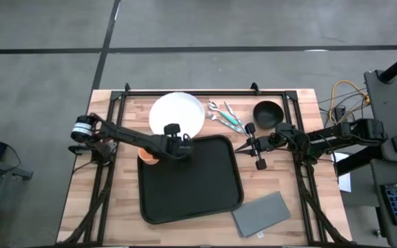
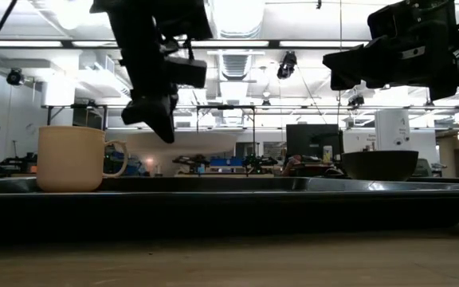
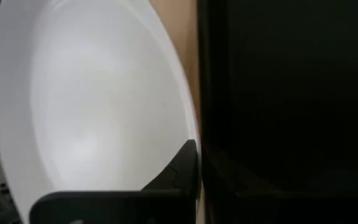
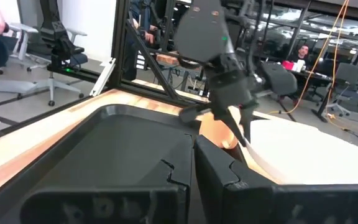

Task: Set up tray
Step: Put the white plate on the black tray to the bottom right of the orange mug

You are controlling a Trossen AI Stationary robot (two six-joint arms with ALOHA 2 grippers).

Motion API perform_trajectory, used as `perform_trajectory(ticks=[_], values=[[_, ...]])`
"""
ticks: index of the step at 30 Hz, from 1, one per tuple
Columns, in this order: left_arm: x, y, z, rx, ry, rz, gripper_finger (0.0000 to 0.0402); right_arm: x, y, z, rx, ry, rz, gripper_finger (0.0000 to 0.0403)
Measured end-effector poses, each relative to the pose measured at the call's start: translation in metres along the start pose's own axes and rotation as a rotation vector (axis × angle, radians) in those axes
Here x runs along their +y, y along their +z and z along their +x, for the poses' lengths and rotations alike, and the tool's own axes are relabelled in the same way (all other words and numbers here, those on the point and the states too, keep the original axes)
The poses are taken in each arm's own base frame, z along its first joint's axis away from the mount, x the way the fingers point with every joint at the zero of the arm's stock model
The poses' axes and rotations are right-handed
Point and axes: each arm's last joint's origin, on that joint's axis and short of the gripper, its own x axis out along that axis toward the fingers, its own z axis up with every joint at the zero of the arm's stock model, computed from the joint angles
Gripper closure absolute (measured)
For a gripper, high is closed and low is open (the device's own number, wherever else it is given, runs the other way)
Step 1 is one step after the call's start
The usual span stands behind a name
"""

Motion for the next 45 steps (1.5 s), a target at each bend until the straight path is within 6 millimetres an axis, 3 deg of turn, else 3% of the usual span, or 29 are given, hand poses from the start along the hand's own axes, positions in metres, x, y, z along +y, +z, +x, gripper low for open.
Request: perform_trajectory(ticks=[26,35,45], values=[[-0.068,-0.004,-0.091,-0.189,-0.103,0.037,0.0402,-0.002,0.0,0.0,0.007,-0.061,-0.017,0.0394],[-0.109,-0.006,-0.115,-0.214,-0.147,0.141,0.0402,-0.002,0.0,0.0,0.004,-0.06,0.074,0.0394],[-0.176,0.005,-0.115,-0.079,-0.121,0.31,0.0401,0.001,-0.003,0.001,0.035,-0.04,0.187,0.0394]])
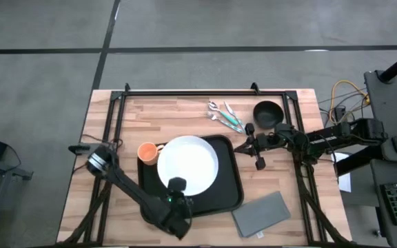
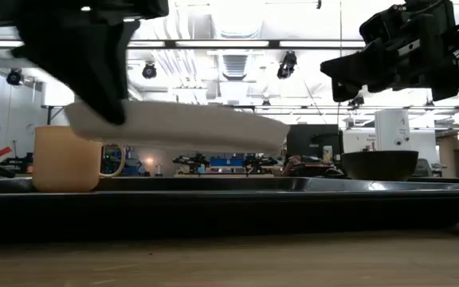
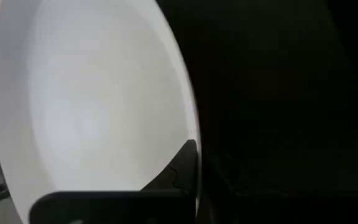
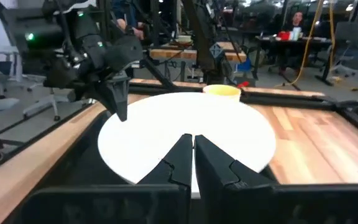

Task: Set up tray
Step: Put the white plate on the black tray to the bottom right of the orange mug

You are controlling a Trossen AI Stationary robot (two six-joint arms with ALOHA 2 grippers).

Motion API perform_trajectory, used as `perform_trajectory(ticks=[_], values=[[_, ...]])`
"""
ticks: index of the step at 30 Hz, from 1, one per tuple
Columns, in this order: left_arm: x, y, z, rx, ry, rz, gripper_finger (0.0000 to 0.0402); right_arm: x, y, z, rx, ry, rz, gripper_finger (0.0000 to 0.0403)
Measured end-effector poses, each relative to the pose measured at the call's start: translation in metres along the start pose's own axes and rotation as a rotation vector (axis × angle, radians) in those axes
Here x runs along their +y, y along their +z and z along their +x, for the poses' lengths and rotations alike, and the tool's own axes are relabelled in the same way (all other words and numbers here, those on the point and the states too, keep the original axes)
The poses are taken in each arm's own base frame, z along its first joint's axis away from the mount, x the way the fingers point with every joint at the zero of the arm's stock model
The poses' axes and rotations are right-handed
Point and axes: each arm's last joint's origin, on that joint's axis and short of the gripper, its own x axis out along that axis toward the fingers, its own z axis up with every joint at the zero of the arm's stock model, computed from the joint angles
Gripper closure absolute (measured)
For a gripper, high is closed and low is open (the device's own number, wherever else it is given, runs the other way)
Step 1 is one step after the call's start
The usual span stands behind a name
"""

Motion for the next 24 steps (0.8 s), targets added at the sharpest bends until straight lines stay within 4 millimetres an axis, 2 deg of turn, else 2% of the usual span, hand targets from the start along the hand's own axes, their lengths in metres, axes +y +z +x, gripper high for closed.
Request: perform_trajectory(ticks=[7,15,24], values=[[-0.042,0.001,-0.012,0.014,0.013,0.019,0.0401,0.011,0.0,0.003,-0.001,0.068,-0.019,0.0394],[-0.061,-0.015,-0.024,0.003,-0.016,-0.047,0.0401,0.012,0.001,0.003,-0.008,0.07,-0.033,0.0394],[-0.079,-0.025,-0.021,-0.01,-0.057,-0.094,0.0402,0.012,0.001,0.003,-0.008,0.069,-0.032,0.0394]])
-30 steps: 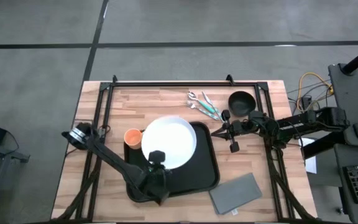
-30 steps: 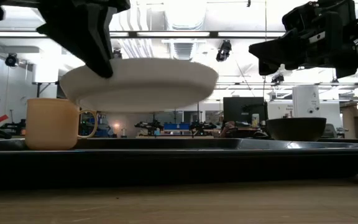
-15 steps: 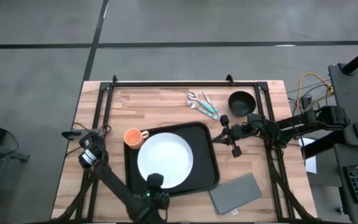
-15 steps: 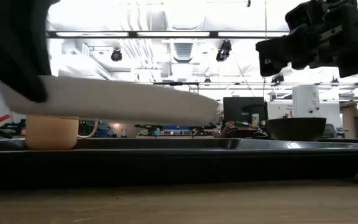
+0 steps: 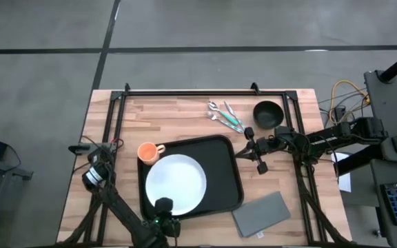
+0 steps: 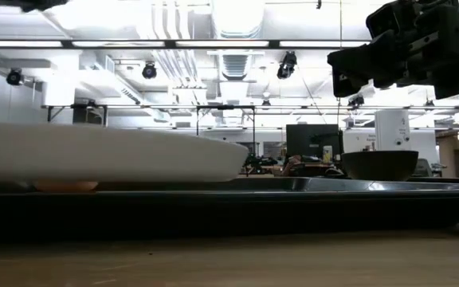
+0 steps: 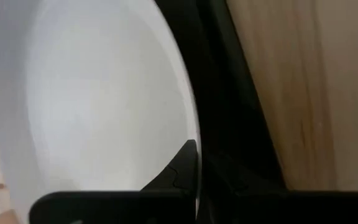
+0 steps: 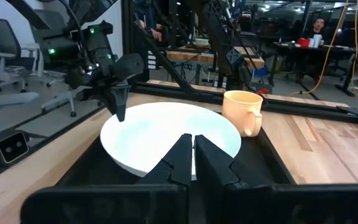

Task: Set up tray
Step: Put the white plate on the black tray to the bottom right of the orange mug

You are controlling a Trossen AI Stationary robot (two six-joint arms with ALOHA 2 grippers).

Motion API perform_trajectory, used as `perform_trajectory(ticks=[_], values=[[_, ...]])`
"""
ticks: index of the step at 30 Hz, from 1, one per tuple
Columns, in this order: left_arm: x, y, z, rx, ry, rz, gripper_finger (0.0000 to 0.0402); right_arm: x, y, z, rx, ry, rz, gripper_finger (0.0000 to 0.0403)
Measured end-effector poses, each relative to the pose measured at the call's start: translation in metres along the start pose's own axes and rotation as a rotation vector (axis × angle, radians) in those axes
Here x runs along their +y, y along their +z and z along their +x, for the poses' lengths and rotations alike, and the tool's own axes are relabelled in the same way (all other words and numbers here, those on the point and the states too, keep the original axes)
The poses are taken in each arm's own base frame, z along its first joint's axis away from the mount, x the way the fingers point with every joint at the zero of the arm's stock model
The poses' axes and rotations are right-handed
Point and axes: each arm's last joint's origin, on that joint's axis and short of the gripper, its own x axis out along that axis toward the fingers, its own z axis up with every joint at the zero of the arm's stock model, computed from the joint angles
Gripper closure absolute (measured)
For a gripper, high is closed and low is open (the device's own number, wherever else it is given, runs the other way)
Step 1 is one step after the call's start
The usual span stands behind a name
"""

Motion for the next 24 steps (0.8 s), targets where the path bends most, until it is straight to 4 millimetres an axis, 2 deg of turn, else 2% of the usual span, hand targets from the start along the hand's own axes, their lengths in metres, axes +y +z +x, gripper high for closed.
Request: perform_trajectory(ticks=[7,24], values=[[-0.0037,-0.0098,0.0089,0.057,-0.016,-0.036,0.0402,0.0,-0.0001,0.0,0.001,-0.001,0.003,0.0394],[-0.0055,-0.0109,0.0098,0.089,-0.058,-0.053,0.0398,0.0,-0.0008,0.0,0.008,-0.001,0.005,0.0394]])
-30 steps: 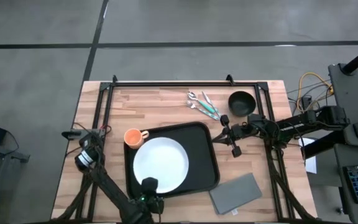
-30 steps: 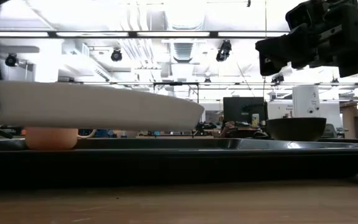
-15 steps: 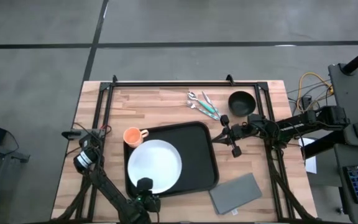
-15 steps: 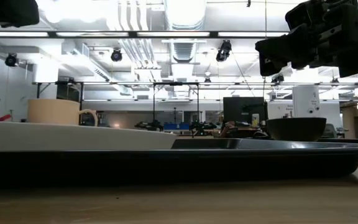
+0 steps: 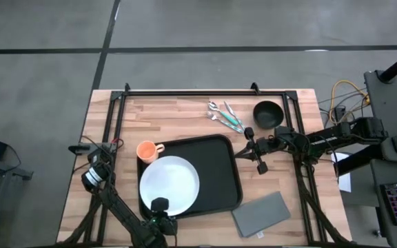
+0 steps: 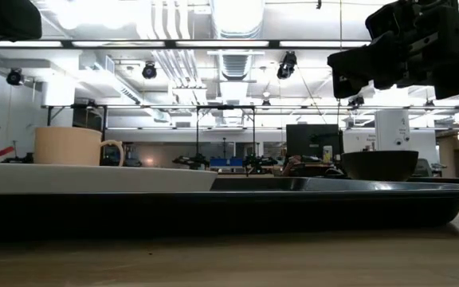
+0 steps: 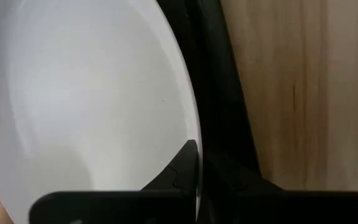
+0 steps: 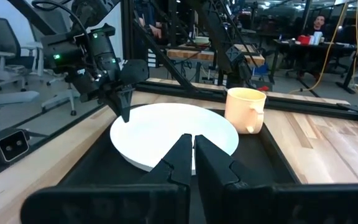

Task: Set up tray
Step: Put the white plate on the black tray to the bottom right of the orange mug, then put the black bowl on the white plate

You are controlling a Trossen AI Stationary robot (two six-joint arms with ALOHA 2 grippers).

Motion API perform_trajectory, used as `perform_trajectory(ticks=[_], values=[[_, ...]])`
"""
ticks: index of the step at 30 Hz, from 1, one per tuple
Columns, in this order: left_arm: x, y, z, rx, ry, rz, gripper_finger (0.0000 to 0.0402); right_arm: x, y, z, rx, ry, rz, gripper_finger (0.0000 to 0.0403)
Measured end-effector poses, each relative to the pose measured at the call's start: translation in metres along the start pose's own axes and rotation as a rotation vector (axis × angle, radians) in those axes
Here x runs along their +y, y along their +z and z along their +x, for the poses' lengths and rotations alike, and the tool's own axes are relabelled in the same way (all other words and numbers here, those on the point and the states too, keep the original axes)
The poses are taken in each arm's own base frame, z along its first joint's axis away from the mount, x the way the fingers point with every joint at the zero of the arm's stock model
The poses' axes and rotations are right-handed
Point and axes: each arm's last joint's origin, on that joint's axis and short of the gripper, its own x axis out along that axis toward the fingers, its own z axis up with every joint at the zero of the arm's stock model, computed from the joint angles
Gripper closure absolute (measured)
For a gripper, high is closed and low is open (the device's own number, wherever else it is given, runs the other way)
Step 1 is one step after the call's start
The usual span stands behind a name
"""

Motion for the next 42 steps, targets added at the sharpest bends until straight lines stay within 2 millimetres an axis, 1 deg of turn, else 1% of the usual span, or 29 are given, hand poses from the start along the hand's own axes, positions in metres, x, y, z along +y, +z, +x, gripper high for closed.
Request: perform_trajectory(ticks=[5,11,16,33,36,39,42], values=[[0.0,0.0,0.0,0.001,0.0,-0.003,0.037,0.0,0.0,0.0,0.0,0.0,0.0,0.0394],[0.0,0.0,0.0,0.001,0.0,-0.014,0.0319,0.0,0.0,0.0,0.0,0.0,0.0,0.0394],[0.003,0.0,-0.006,-0.009,-0.01,-0.021,0.0289,0.0,0.0,0.0,0.0,0.0,0.0,0.0394],[0.035,0.002,-0.056,-0.14,-0.087,-0.053,0.0285,0.0,-0.001,0.0,0.008,0.0,0.0,0.0394],[0.035,0.005,-0.057,-0.201,-0.069,-0.07,0.0285,0.0,-0.001,0.0,0.008,0.0,0.002,0.0394],[0.035,0.003,-0.051,-0.222,0.005,0.038,0.0285,0.0,-0.001,0.0,0.01,0.0,0.004,0.0394],[0.036,0.001,-0.042,-0.2,0.016,0.174,0.0285,0.0,-0.001,0.0,0.014,0.0,0.003,0.0394]])
